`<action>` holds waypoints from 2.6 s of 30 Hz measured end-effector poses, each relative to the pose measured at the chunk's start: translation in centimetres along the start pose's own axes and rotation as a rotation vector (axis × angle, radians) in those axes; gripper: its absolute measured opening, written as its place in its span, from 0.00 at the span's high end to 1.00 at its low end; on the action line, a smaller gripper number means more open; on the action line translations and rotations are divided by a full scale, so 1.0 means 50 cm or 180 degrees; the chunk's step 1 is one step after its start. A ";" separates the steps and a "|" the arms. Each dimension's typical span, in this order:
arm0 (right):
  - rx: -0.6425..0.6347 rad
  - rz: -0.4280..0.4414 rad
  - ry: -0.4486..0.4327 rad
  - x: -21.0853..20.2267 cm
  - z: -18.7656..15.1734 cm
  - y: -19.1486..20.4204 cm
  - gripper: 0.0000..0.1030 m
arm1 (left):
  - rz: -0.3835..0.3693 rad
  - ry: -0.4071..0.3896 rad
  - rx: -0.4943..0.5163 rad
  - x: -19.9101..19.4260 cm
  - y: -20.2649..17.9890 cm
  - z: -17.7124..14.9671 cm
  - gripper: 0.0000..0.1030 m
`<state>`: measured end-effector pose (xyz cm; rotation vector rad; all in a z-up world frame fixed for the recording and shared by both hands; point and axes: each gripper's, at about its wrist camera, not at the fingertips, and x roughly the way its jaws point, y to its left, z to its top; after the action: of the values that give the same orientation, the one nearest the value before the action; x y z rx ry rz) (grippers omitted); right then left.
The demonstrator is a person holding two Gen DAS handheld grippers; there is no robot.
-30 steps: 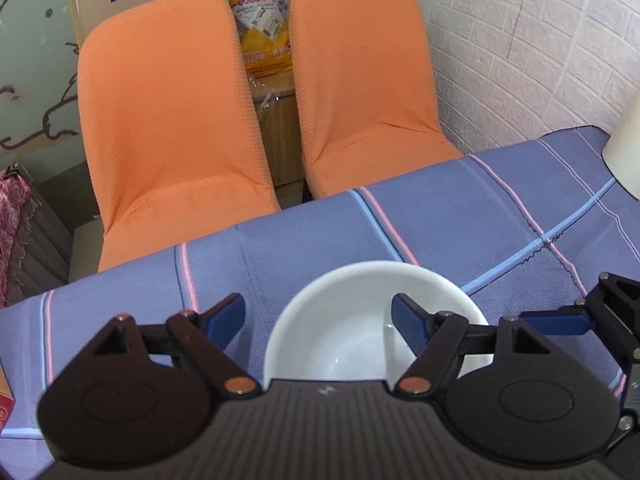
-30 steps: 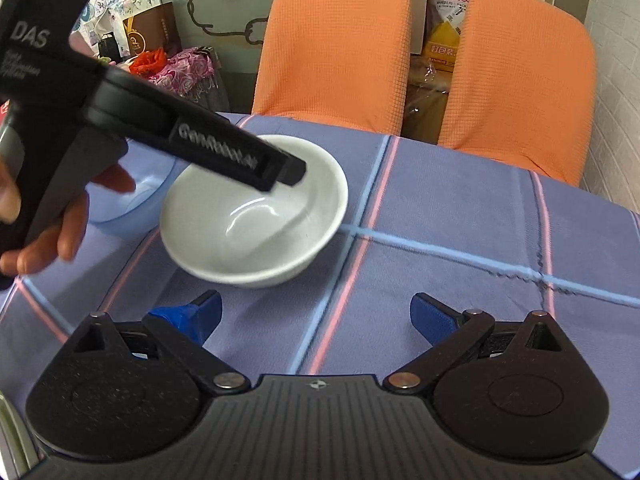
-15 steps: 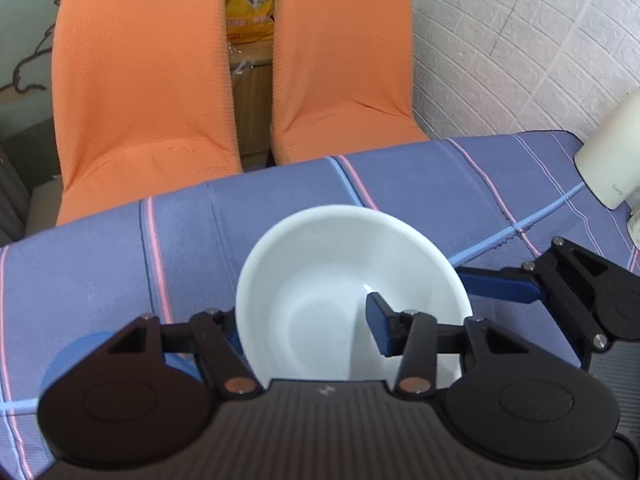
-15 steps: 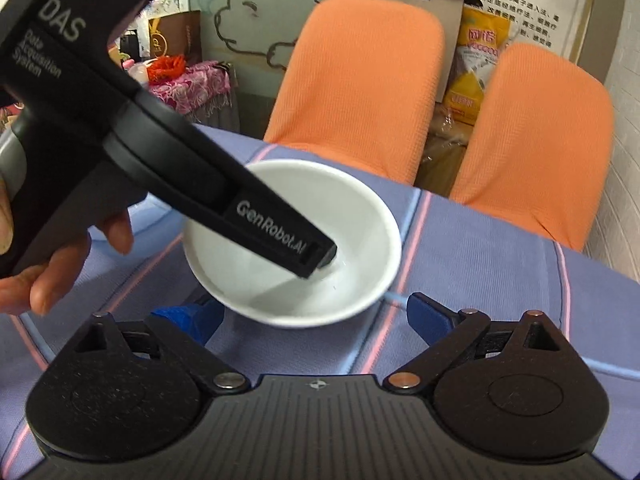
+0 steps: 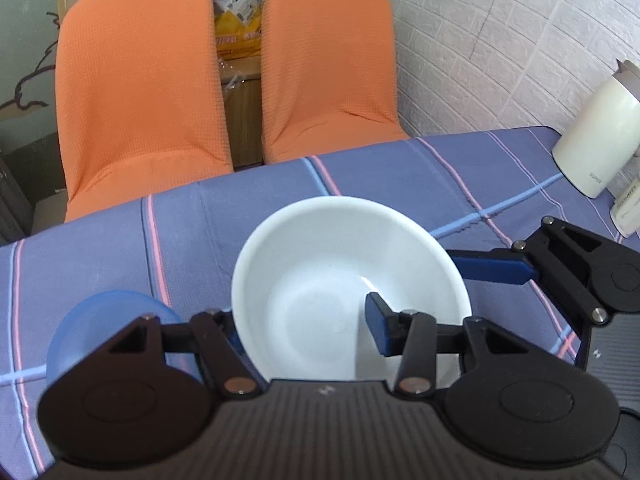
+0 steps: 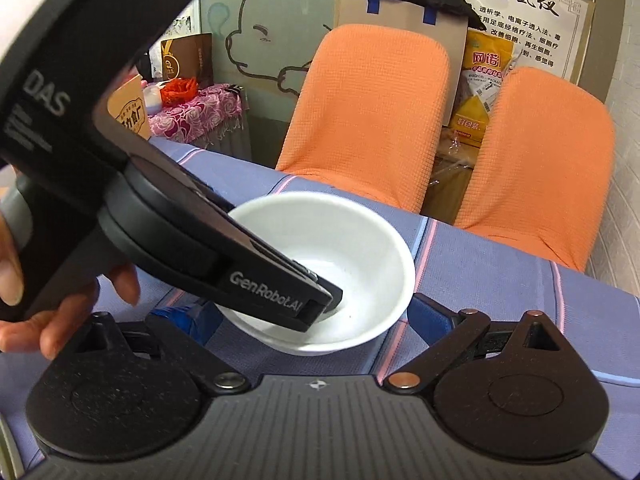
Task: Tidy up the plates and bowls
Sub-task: 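Lower the white bowl into the steel bowl and open the left tool, then move the left tool to the light blue bowl and grasp its rim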
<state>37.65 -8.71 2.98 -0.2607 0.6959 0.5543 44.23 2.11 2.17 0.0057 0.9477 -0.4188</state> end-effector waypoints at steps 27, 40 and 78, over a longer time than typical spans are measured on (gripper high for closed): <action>0.0138 -0.0335 -0.0056 -0.391 -0.300 0.090 0.14 | -0.0341 0.0021 0.0428 -0.165 -0.376 -0.323 0.53; 0.0392 -0.0219 0.0045 -0.386 -0.373 0.054 0.15 | -0.0277 -0.0050 0.0362 -0.163 -0.361 -0.338 0.40; 0.0195 0.0093 -0.0164 -0.144 -0.011 0.084 0.15 | 0.0787 -0.0541 -0.0629 -0.233 0.144 -0.108 0.29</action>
<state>30.45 -8.29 7.17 -0.1788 0.6666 0.5648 36.59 13.76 6.90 -0.0903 0.8054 -0.0944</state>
